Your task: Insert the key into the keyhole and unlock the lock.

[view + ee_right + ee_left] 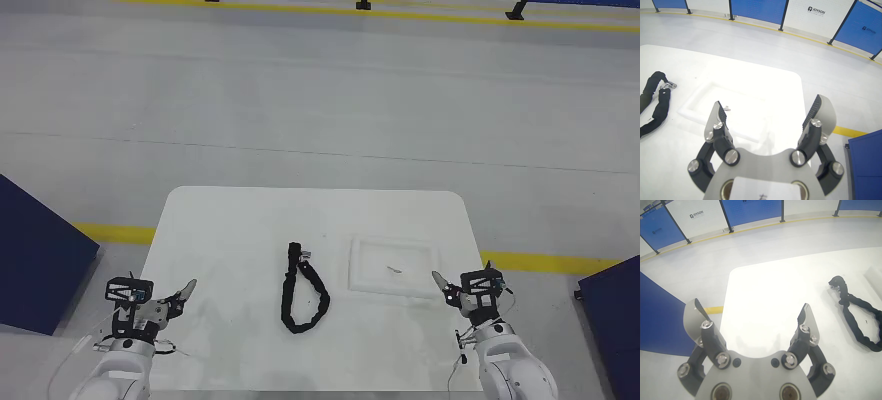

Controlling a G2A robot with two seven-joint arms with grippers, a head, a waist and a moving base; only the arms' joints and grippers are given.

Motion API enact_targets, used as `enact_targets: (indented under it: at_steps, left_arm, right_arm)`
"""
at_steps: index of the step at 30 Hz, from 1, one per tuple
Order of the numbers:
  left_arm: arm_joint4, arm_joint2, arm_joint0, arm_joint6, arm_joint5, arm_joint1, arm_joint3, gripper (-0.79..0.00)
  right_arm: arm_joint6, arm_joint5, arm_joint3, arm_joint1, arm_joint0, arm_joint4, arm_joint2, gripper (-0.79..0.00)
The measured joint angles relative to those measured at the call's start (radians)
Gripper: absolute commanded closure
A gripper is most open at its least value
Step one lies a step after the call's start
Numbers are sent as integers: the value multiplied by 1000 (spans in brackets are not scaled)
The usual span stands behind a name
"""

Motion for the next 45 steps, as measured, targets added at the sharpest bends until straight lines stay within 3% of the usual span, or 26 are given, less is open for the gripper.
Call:
enact_targets:
  at_steps: [11, 17, 24, 34, 37, 45]
  left_arm:
    - [0, 0, 0, 0, 0, 0, 0, -785]
    - [0, 0, 0, 0, 0, 0, 0, -785]
    - [0, 0, 0, 0, 0, 0, 0, -785]
    - [0, 0, 0, 0, 0, 0, 0, -785]
    - [0, 0, 0, 0, 0, 0, 0, -785]
    - [0, 0, 0, 0, 0, 0, 0, -785]
  right_arm:
    - [27, -31, -41, 5, 3, -71, 31, -785]
    - [170, -217, -125, 29, 32, -239, 96, -785]
    - [490, -590, -165, 58, 208, -233, 131, -785]
    - [771, -959, -89, 82, 435, -184, 15, -785]
    - [812, -1014, -65, 88, 470, -188, -41, -785]
    - [823, -997, -1, 116, 519, -190, -181, -785]
